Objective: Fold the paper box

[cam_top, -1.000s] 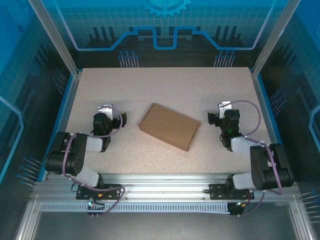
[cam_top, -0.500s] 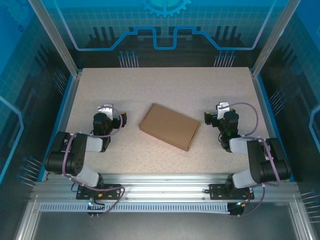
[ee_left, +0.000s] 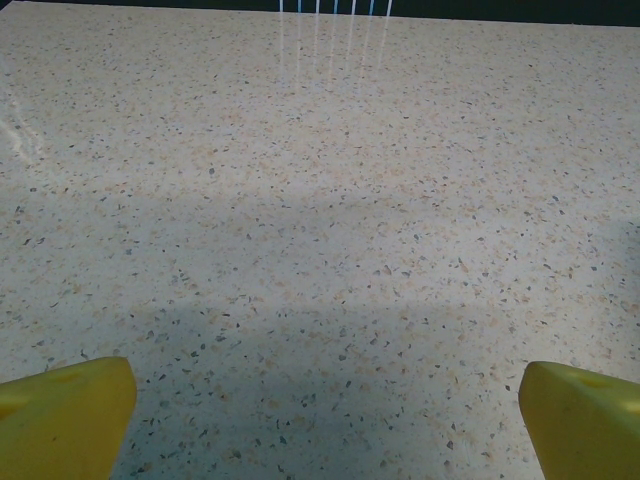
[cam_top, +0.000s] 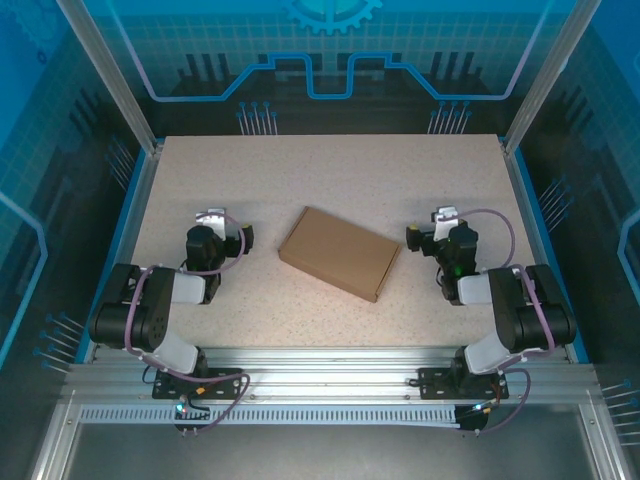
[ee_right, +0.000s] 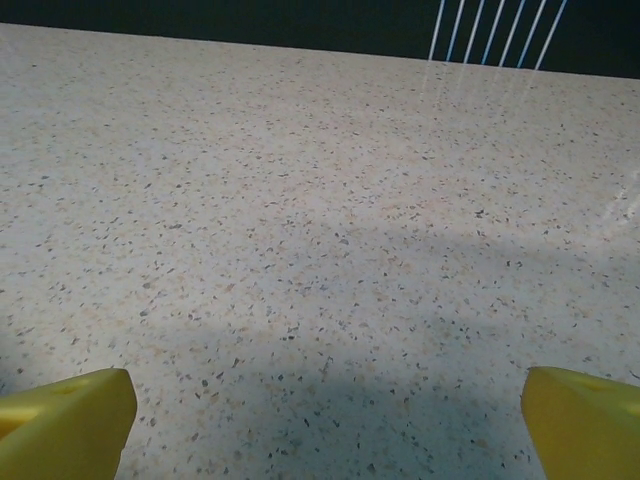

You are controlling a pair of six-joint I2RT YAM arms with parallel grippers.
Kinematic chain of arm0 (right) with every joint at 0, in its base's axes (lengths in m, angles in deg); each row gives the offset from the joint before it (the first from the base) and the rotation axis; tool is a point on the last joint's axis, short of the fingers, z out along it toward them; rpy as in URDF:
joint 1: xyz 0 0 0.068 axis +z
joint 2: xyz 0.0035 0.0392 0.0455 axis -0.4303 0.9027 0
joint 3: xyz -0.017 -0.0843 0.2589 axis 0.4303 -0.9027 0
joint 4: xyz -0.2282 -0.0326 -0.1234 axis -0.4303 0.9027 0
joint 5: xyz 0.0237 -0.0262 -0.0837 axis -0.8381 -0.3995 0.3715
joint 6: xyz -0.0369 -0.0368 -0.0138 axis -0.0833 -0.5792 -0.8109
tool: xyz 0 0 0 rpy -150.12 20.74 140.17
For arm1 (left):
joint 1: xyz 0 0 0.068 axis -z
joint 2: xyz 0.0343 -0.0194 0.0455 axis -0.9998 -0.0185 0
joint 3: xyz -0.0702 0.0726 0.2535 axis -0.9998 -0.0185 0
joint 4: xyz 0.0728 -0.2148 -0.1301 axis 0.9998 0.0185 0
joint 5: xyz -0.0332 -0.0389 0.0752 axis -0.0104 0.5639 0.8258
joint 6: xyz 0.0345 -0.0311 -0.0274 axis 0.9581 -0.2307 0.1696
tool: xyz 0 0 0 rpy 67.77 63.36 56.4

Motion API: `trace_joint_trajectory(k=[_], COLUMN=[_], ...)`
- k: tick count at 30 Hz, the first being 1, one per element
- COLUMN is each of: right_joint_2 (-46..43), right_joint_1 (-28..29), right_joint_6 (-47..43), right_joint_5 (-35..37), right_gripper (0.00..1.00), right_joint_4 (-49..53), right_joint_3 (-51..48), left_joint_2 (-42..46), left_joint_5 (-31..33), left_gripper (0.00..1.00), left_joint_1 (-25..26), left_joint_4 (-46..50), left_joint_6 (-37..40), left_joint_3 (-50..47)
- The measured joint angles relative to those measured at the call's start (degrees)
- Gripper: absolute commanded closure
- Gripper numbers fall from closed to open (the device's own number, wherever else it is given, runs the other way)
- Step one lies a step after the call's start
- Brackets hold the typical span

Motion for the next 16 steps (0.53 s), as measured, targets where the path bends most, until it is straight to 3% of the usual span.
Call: trace_joint_trajectory(k=[16], right_joint_2=[0.0], right_joint_1=[0.2], right_joint_6=[-0.1], right_joint_5=[-1.2], right_gripper=[0.0], right_joint_4=[3.0], right_joint_3=[2.3], left_joint_2=[0.0], left_joint_5=[0.0], left_gripper=[0.01], left_joint_1=[0.0], left_joint_4=[0.0], left_joint_6=[0.0], left_joint_3=[0.0])
